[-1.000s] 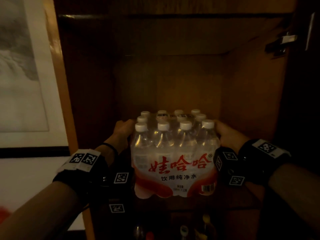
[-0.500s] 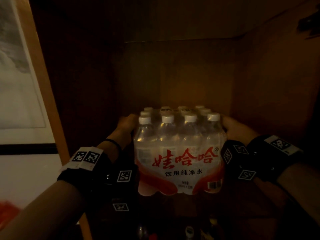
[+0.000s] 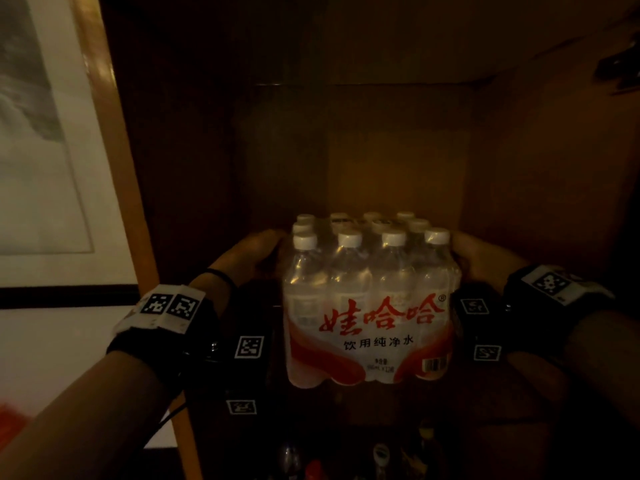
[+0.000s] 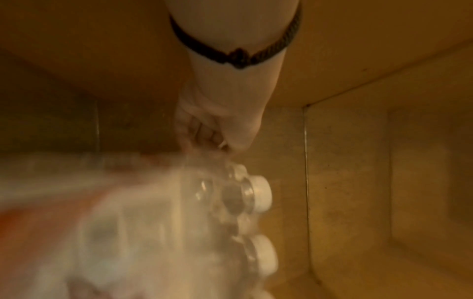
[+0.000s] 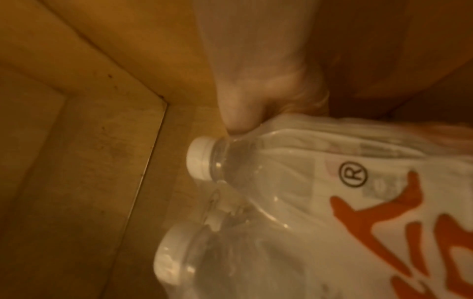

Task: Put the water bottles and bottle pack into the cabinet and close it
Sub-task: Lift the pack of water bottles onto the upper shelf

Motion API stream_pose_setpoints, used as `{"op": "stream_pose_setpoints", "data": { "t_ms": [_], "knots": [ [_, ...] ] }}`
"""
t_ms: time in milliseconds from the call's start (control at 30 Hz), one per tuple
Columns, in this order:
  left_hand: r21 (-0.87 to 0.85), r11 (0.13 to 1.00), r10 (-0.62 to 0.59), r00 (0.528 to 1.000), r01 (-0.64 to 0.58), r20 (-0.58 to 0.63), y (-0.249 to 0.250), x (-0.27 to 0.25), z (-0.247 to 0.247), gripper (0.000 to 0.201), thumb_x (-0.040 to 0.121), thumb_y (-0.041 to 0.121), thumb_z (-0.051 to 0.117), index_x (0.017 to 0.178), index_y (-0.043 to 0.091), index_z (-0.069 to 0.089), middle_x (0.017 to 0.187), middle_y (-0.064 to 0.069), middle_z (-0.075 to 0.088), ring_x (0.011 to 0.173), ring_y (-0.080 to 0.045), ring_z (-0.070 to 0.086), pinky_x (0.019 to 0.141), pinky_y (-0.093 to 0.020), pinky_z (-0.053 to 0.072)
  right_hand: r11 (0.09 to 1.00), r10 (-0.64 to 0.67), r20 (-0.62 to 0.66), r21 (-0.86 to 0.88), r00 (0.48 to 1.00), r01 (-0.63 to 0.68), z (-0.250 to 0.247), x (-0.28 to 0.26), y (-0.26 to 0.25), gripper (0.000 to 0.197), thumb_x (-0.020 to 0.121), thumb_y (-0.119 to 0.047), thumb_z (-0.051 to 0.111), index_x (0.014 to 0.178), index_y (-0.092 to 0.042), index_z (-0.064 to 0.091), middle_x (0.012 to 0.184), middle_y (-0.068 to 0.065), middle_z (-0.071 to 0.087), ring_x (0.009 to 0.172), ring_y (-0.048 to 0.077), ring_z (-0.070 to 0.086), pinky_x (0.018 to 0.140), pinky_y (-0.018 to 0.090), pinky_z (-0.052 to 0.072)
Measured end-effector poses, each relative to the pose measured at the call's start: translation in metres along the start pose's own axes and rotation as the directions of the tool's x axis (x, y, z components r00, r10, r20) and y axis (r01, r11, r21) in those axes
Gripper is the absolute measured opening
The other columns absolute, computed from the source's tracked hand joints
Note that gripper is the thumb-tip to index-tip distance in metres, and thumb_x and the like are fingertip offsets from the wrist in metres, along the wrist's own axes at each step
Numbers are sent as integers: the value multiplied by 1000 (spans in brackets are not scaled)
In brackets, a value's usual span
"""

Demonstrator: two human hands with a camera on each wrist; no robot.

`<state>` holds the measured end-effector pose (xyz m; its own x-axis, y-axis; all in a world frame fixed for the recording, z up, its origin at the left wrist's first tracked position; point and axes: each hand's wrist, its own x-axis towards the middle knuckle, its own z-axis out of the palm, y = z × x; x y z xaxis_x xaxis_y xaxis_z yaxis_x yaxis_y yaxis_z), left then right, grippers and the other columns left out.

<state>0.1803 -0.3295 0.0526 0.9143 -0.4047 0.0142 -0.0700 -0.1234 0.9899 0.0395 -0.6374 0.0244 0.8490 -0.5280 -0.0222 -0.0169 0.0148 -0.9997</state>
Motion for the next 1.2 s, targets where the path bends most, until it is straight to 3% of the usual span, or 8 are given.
{"op": "stream_pose_setpoints", "data": {
  "t_ms": [233, 367, 500, 567, 700, 800, 1100, 1200],
  "knots": [
    [253, 967, 4, 999, -13, 37, 0, -17, -13, 34, 96, 22, 47, 63, 14, 51, 56, -2, 50, 50, -15, 45, 42, -16, 39, 997, -45, 33, -64, 998, 48, 32, -42, -21, 27, 99, -26, 40, 82, -16, 59, 62, 2, 70, 46, 5, 66, 40, 15, 50],
    [174, 984, 42, 999, -44, 14, -4, -16, -7, 28, 96, 20, 48, 68, 13, 51, 65, -6, 50, 55, -18, 47, 51, -21, 40, 965, -28, -12, -260, 1000, 24, 28, -63, -22, 17, 97, -27, 47, 103, -22, 61, 110, 6, 66, 80, 12, 62, 48, 21, 51],
    [64, 988, 140, 990, -139, -11, -7, -18, 6, 19, 93, 22, 51, 95, 8, 64, 89, -11, 63, 76, -25, 59, 74, -35, 50, 931, -119, -28, -350, 993, 102, 35, -62, -27, 21, 97, -36, 43, 93, -27, 61, 101, -3, 66, 107, 19, 60, 83, 34, 49],
    [11, 983, 183, 980, -182, -77, -12, -13, 12, 48, 81, 38, 55, 116, 6, 60, 111, -10, 65, 96, -28, 63, 91, -42, 52, 937, -181, -57, -313, 982, 154, 41, -62, -30, 31, 99, -41, 34, 95, -26, 61, 107, 0, 67, 109, 21, 60, 90, 36, 48],
    [-116, 952, 268, 956, -282, -120, -13, -29, 26, 32, 94, 45, 43, 116, 22, 46, 119, -2, 56, 104, -19, 59, 85, -37, 51, 930, -225, -25, -302, 974, 207, 51, -74, -25, 49, 91, -62, 34, 108, -28, 65, 110, -4, 69, 102, 12, 64, 91, 34, 47],
    [-131, 926, 350, 935, -355, -58, -16, -40, 36, 38, 97, 47, 40, 122, 21, 49, 112, 9, 54, 100, -10, 59, 73, -25, 49, 889, -313, 11, -350, 950, 297, 57, -84, -16, 40, 94, -55, 35, 119, -35, 59, 117, -8, 64, 104, 9, 62, 79, 28, 49],
    [-116, 917, 380, 924, -381, -35, -32, -64, 34, 60, 84, 71, 36, 120, 31, 62, 119, 2, 68, 109, -16, 66, 98, -43, 51, 900, -370, -83, -277, 925, 335, 61, -98, 16, 48, 92, -54, 43, 133, -29, 47, 127, -8, 60, 111, 9, 61, 91, 33, 52],
    [-65, 893, 443, 896, -445, -38, -42, -80, 37, 50, 95, 56, 34, 122, 23, 60, 118, 1, 67, 105, -12, 67, 95, -40, 54, 912, -356, -123, -262, 926, 316, 61, -108, 33, 53, 95, -46, 43, 143, -27, 33, 136, -7, 53, 115, 7, 57, 88, 28, 53]
  ]
}}
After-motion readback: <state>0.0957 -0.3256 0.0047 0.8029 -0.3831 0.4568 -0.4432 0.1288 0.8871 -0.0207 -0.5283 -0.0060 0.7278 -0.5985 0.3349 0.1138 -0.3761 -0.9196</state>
